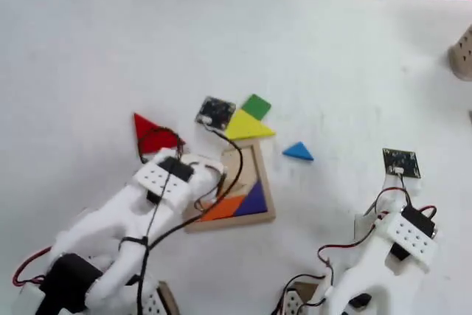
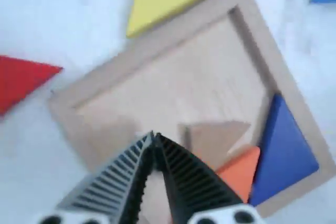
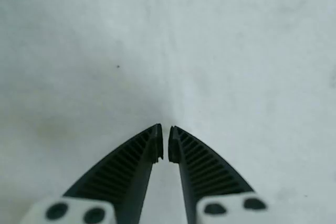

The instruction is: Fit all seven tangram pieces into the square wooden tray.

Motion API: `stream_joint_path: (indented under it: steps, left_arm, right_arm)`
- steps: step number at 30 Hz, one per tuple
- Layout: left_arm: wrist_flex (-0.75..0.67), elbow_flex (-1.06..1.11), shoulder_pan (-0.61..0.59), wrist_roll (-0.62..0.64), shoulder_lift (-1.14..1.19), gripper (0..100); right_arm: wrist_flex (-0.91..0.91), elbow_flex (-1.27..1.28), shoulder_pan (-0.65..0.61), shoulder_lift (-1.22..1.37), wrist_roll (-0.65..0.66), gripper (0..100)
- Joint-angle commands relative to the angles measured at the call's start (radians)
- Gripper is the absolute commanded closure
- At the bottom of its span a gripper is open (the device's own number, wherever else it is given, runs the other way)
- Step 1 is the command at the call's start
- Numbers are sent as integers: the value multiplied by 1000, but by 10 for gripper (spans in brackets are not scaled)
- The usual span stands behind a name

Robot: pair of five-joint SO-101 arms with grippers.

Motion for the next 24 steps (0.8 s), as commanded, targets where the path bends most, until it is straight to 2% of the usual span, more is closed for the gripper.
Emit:
stream_joint_path:
  steps: [1,5,9,14,19,24]
  left_arm:
    - [-74,-92,-2,-9,-8,980]
    - [-135,-95,84,-5,-7,980]
    - [-137,-92,157,-3,-4,980]
    - [-143,-92,156,-3,25,980]
    - [-163,-130,163,-3,209,980]
    - [-115,-170,163,-3,237,980]
  right_arm:
    - [-12,-3,-13,-22,9,971]
    - [-12,-3,-13,-22,9,971]
    - [-12,-3,-13,-22,9,971]
    - [-12,-3,-13,-22,9,971]
    - [-12,-3,-13,-22,9,971]
    - [-12,-3,-13,-22,9,971]
